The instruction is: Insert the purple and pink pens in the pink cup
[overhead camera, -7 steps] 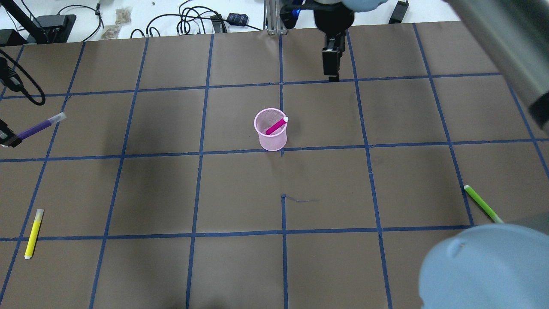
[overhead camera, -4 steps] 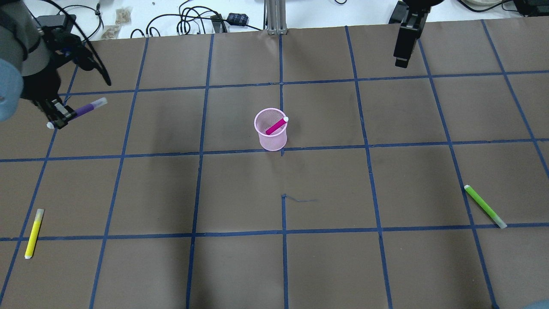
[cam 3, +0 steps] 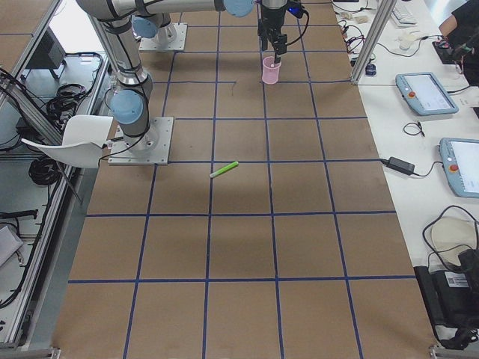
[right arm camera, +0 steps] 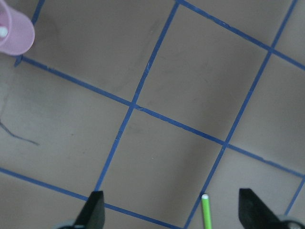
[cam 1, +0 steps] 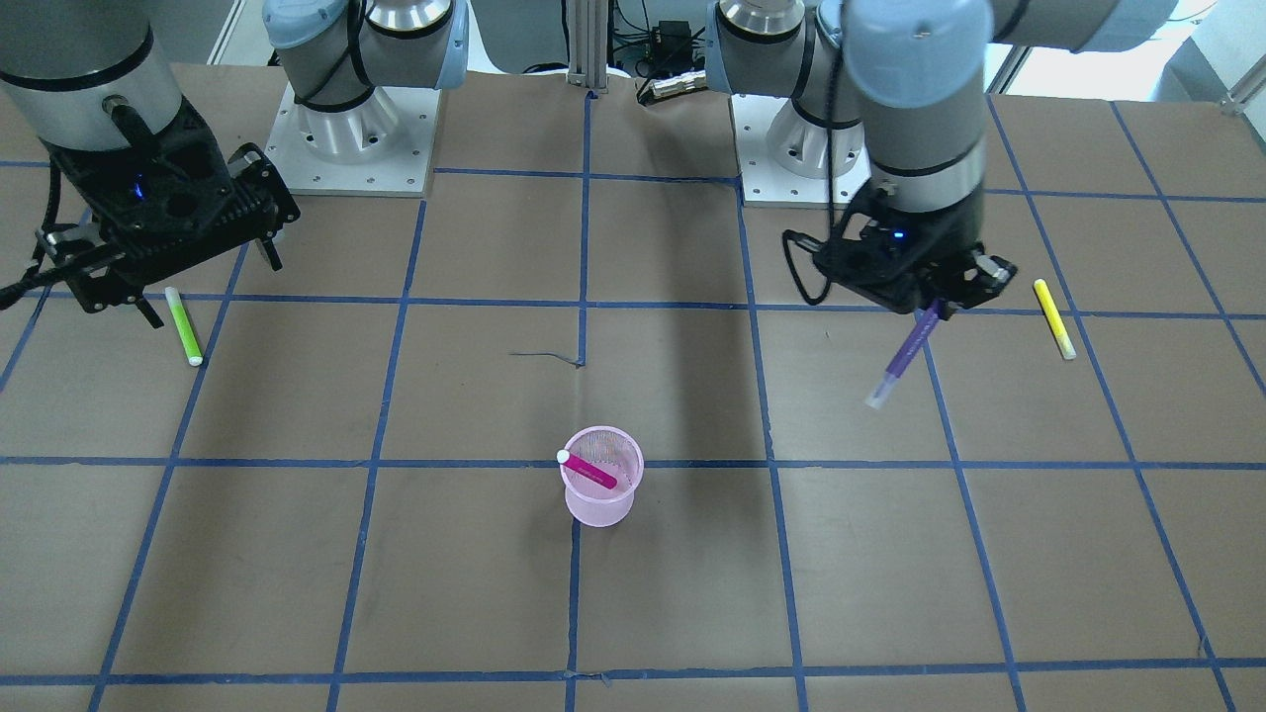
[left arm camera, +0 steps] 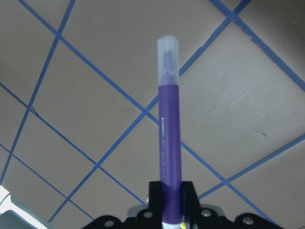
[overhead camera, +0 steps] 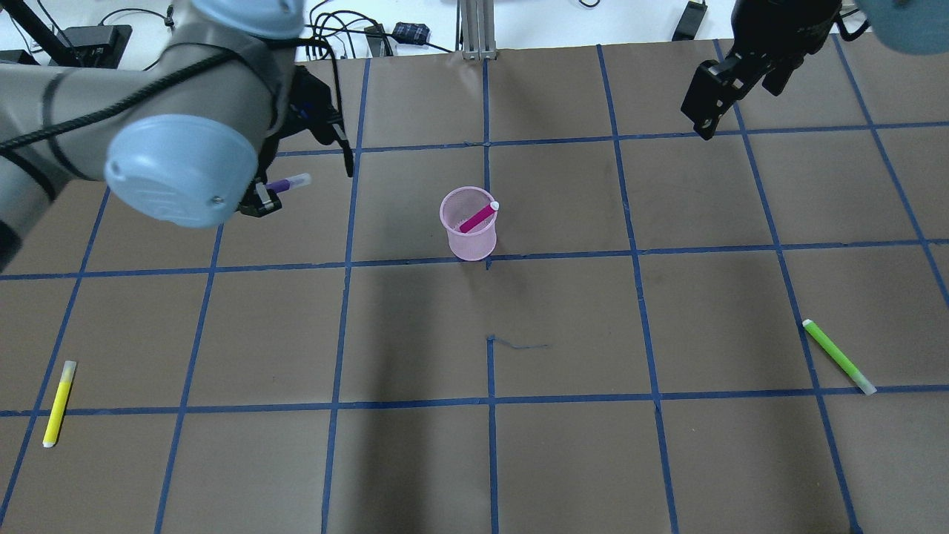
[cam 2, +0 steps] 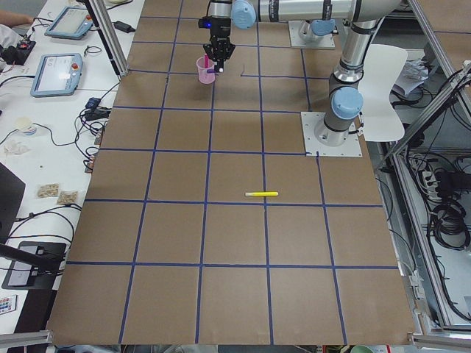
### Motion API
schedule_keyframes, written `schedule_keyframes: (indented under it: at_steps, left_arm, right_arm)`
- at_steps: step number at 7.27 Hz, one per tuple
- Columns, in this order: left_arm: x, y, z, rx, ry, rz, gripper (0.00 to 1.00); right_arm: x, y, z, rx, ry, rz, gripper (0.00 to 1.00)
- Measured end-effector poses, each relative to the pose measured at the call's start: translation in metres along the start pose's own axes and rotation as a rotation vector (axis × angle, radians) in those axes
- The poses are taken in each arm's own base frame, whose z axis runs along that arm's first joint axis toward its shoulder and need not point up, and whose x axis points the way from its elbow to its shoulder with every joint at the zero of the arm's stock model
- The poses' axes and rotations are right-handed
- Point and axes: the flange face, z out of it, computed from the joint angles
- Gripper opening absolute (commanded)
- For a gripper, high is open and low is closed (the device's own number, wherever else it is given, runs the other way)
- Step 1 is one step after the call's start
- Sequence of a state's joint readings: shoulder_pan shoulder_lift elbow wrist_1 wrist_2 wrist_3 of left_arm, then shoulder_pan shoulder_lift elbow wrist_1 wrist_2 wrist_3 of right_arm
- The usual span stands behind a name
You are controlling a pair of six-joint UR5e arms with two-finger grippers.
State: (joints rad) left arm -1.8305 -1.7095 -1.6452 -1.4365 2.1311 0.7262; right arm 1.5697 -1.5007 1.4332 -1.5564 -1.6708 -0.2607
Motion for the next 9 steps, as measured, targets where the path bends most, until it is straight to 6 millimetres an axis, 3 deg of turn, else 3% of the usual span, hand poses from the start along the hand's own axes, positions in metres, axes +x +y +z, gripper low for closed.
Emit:
schedule_keyframes:
  at_steps: [1, 3, 9]
  left_arm:
    - [0.020, -0.022, -0.005, -0.028, -0.047, 0.067, 0.00]
    - [0.051, -0.053, -0.009, -0.102, -0.147, 0.173, 0.00]
    - [0.127, -0.122, -0.018, -0.272, -0.460, 0.385, 0.00]
  right_arm:
    - [-0.008, 0.001, -0.002, 0.009, -0.006, 0.168, 1.00]
    - [-0.024, 0.000, -0.004, 0.020, -0.021, 0.305, 1.00]
    - [-0.027, -0.006, 0.006, 0.079, -0.058, 0.286, 1.00]
